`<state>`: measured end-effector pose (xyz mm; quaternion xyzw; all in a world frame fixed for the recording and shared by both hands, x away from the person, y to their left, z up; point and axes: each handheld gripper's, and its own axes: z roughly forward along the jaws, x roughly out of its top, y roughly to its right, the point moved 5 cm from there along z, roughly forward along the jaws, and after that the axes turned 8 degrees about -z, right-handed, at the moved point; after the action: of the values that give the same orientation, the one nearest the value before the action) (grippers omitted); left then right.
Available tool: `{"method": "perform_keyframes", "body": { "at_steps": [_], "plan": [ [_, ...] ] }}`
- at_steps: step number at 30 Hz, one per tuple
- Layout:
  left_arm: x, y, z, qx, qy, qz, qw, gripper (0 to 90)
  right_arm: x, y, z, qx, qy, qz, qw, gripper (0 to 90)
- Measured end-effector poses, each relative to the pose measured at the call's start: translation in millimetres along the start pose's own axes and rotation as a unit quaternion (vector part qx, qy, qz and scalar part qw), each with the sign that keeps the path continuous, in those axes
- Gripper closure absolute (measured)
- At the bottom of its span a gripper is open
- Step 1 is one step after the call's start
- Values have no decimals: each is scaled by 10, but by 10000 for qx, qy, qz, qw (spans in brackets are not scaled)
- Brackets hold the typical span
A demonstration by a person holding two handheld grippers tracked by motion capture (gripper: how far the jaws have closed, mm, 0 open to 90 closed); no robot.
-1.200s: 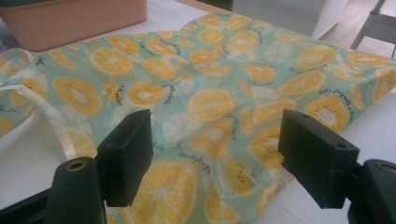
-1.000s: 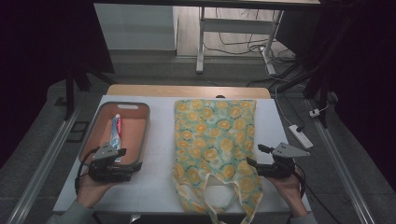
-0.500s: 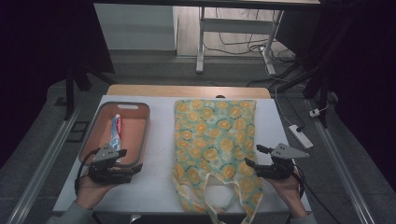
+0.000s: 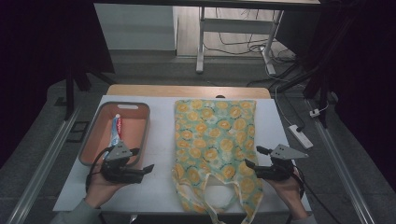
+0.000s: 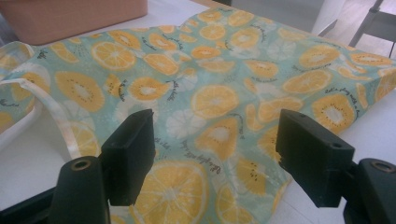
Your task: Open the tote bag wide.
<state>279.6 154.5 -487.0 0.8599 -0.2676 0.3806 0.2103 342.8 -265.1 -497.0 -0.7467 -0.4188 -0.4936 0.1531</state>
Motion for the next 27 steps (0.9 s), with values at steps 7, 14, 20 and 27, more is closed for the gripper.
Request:
{"method": "perform_keyframes", "body": {
  "at_steps": [7,14,20,27],
  "plan": [
    [169,291,360,-412,-345,417,9977,201,-5,-27,-1,29,-29,6,10000,277],
    [403,579,673,-813,-578,834,9915,204,-30,-42,39,89,-97,-6,9999,277],
    [486,725,905,-1115,-903,1147,9830,210,-50,-51,53,113,-132,7,9998,277],
    [390,755,1199,-1228,-1500,1415,9708,216,-62,-54,71,132,-161,11,9998,277]
  ]
}}
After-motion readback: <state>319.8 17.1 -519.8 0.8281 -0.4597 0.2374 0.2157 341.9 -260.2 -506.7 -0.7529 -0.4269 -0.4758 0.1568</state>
